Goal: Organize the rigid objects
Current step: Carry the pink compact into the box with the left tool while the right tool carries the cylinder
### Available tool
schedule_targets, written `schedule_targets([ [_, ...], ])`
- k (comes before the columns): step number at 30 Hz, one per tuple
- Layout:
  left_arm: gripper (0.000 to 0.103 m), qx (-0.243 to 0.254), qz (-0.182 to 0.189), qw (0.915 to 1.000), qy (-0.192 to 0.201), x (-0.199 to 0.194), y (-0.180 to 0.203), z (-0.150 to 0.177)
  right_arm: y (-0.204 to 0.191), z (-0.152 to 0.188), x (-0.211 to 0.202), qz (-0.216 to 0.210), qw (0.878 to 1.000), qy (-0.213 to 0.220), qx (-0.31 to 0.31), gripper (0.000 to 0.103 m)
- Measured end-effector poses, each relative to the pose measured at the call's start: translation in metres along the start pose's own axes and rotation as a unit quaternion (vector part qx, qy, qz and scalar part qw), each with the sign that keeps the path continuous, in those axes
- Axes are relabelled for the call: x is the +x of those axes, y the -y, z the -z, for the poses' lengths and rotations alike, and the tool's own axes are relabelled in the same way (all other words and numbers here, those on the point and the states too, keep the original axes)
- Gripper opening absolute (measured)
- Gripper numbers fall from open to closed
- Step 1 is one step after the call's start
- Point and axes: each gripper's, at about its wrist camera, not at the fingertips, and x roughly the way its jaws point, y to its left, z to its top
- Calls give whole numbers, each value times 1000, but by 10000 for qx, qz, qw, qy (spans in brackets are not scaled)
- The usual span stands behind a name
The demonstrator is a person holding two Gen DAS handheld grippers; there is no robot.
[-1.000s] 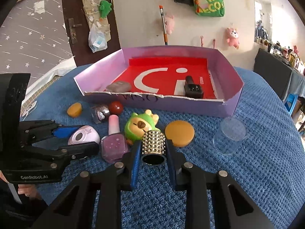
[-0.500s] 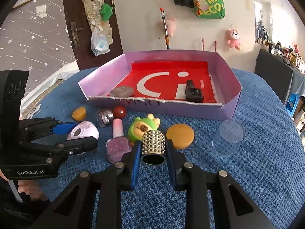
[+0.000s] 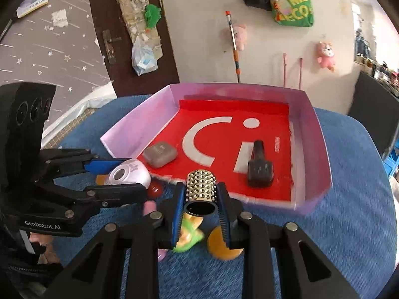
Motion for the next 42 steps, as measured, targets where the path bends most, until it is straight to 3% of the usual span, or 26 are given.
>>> schedule_targets([
  [8, 46, 295, -4, 9986, -433, 38, -13, -28, 20, -30, 45, -241, 9972, -564, -437, 27],
  [18, 46, 607, 64, 9942, -882, 67, -22, -38, 29, -39, 80, -407, 9879, -1129, -985, 27],
  [27, 46, 695, 43, 9914, -1111, 83, -24, -37, 30, -40, 96, -390, 9816, -1378, -1266, 28],
  [42, 46, 771, 50, 9909, -1105, 85, -23, -37, 25, -43, 107, -402, 9778, -1508, -1398, 28],
])
